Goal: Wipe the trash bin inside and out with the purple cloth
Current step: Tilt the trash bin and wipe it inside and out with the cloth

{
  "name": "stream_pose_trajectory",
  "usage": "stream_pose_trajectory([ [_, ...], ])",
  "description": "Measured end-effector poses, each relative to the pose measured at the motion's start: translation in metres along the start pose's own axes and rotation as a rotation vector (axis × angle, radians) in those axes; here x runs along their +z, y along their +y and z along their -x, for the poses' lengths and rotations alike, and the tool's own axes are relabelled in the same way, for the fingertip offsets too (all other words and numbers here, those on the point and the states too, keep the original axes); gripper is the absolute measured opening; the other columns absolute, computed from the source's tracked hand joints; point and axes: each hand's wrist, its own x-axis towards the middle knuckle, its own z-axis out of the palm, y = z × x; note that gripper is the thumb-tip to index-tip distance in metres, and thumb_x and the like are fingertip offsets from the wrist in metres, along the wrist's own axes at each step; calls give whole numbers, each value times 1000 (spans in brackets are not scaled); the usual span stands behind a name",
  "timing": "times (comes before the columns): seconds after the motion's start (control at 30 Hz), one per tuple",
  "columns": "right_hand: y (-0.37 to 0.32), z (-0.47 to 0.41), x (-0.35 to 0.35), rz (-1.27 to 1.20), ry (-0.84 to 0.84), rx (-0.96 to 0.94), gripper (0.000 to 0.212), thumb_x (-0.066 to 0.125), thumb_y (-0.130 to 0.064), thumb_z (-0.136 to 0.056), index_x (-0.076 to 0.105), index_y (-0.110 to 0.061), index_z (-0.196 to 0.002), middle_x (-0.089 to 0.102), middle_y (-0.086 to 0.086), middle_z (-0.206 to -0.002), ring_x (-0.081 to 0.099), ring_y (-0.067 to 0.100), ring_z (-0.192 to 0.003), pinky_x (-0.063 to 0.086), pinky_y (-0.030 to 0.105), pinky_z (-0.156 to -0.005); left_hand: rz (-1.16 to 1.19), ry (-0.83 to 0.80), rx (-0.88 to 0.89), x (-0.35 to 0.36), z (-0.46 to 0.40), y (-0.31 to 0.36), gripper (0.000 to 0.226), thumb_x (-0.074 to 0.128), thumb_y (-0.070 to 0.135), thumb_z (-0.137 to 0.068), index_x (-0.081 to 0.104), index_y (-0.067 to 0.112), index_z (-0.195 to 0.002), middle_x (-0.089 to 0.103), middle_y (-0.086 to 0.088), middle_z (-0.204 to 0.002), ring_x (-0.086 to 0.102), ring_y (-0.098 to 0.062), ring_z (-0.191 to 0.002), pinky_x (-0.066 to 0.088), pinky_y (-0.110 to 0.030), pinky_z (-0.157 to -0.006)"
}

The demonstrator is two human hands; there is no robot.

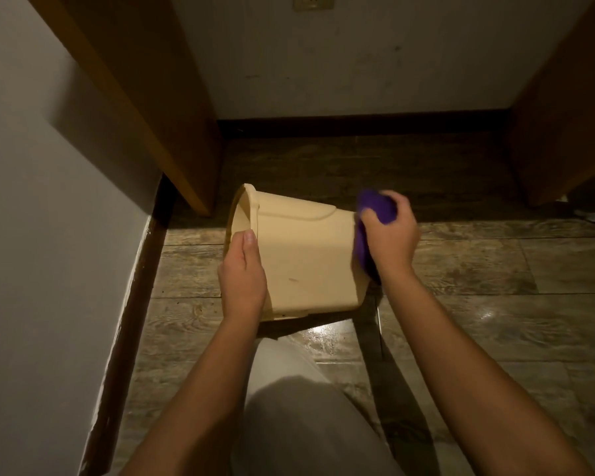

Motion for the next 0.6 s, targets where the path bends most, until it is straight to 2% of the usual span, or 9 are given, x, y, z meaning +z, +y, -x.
stream_pose_trajectory([
  [0.03, -20, -2, 5, -21, -83, -44, 42, 72, -38, -81, 61, -42, -121, 60, -22, -110, 60, 4, -96, 51, 23, -77, -9, -11, 11, 1, 0, 1, 33, 33, 44, -108, 58, 24, -98, 62, 7, -89, 64, -17, -88, 55, -38, -71],
  [0.1, -53, -4, 20, 1, -288, -81, 39, 71, -41, -84, 61, -43, -121, 57, -25, -102, 59, 2, -91, 51, 22, -71, -32, -31, 21, 3, 2, 6, 33, 33, 44, -109, 58, 23, -101, 62, 7, -91, 65, -20, -90, 57, -41, -74],
  [0.17, -76, 0, 40, 58, -469, -118, 40, 71, -41, -88, 62, -40, -127, 59, -19, -108, 59, 6, -96, 53, 27, -76, -56, -50, 56, 4, 5, 11, 34, 33, 44, -108, 58, 22, -102, 65, 2, -92, 65, -22, -89, 58, -51, -77],
  [0.23, -86, 9, 52, 128, -571, -176, 44, 71, -39, -89, 59, -38, -132, 58, -12, -120, 56, 11, -105, 53, 30, -82, -41, -65, 118, 5, 9, 16, 33, 35, 43, -108, 60, 22, -100, 66, 2, -89, 66, -22, -85, 58, -55, -74],
  [0.3, -88, 17, 53, 141, -618, -229, 46, 72, -37, -89, 58, -38, -133, 55, -11, -125, 54, 13, -108, 52, 29, -81, -14, -57, 139, 4, 12, 18, 32, 35, 43, -108, 60, 24, -101, 66, 7, -87, 66, -17, -82, 57, -55, -72],
  [0.4, -79, 29, 41, 84, -620, -293, 47, 74, -34, -86, 60, -36, -131, 55, -10, -124, 54, 14, -109, 50, 27, -80, 14, -50, 155, 5, 12, 18, 31, 36, 41, -108, 61, 23, -101, 65, 7, -84, 63, -14, -78, 56, -53, -69],
  [0.53, -48, 58, 30, 85, -656, -390, 47, 76, -35, -81, 63, -39, -125, 53, -10, -134, 51, 14, -120, 41, 17, -86, 77, -48, 113, 6, 6, 15, 29, 38, 38, -109, 61, 22, -105, 64, 10, -90, 62, -3, -82, 51, -32, -67],
  [0.6, -31, 71, 27, 152, -679, -441, 46, 77, -38, -78, 62, -46, -120, 49, -14, -133, 49, 12, -121, 41, 19, -89, 84, -60, 97, 6, 2, 13, 29, 38, 36, -109, 62, 19, -105, 64, 5, -90, 62, -8, -82, 50, -31, -68],
])
